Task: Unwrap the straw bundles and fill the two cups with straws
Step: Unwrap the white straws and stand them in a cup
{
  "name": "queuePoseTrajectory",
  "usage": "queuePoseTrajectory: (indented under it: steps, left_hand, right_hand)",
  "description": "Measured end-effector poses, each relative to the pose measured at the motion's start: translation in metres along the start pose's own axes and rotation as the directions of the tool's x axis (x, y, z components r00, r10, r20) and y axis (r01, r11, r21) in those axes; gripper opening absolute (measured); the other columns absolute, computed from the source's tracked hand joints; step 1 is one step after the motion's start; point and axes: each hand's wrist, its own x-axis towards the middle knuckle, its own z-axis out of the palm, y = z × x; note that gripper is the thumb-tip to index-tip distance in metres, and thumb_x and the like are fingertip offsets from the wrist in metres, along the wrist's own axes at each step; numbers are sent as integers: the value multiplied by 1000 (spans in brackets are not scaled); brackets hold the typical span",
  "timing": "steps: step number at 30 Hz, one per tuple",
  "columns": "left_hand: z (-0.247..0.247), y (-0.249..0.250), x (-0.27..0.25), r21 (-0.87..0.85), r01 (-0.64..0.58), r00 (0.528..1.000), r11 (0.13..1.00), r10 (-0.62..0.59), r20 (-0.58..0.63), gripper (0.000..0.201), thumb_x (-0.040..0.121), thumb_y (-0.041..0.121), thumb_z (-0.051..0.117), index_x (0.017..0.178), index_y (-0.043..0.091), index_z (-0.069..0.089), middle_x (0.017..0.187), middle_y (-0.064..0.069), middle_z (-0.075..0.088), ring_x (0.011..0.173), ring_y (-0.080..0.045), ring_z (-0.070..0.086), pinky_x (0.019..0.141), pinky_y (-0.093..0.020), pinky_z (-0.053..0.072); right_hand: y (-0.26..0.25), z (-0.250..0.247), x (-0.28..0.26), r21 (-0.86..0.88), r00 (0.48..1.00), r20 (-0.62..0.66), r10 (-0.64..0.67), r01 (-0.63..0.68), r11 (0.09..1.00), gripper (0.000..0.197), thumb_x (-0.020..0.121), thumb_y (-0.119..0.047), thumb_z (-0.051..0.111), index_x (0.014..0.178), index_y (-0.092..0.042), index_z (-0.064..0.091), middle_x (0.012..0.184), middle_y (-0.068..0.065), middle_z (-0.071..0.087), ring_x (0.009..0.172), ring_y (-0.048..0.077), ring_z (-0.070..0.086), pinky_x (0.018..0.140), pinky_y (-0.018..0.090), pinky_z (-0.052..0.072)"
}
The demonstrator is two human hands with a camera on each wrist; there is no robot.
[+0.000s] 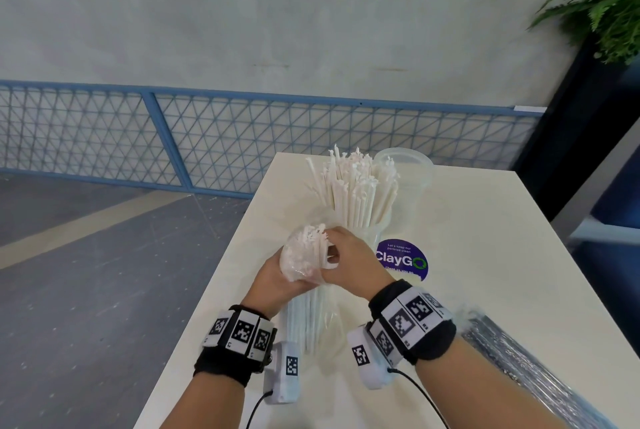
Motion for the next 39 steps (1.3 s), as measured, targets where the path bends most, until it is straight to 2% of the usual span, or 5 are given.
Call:
queuePoseTrajectory:
  steps: [7,13,27,34,39]
  left_hand:
    - [-1,6,-4,-40,-4,993,999,8,116,69,54,18,79,113,35,49,101,25,69,99,5,63,78,-12,49]
    - [-1,3,-2,-25,-5,995,1000,8,102,66,49,27,78,110,30,53,97,17,72,95,5,64,78,-13,49]
    - [-10,-15,6,6,77,993,997,-76,-90,40,60,24,77,98,16,71,96,-3,74,92,-13,68,83,-22,53]
    - [-9,-16,10,1,136,972,991,-133,-193,23,73,-6,71,75,16,68,60,15,70,61,7,63,61,-5,47]
    - [-11,-18,13,-1,123,971,992,-120,-208,18,72,1,75,79,17,70,69,8,69,62,2,63,63,-10,49]
  right_hand:
    - [8,16,-2,222,996,7,91,-90,971,50,74,-21,76,120,-16,57,109,-3,63,96,8,55,75,3,39]
    - [15,30,-2,427,984,-28,176,-147,892,52,69,-26,80,117,-19,61,116,3,66,109,15,61,98,35,48]
    - [-14,0,-4,594,891,-403,208,82,800,13,84,-30,62,79,-20,68,94,5,71,97,18,65,96,44,48]
    - [-25,-43,9,748,826,-477,301,202,632,1,85,-11,63,86,-13,63,72,0,67,67,9,68,68,26,54]
    - [-25,-61,16,805,745,-524,413,274,527,5,90,-13,59,86,-11,60,76,3,64,67,13,67,64,24,55]
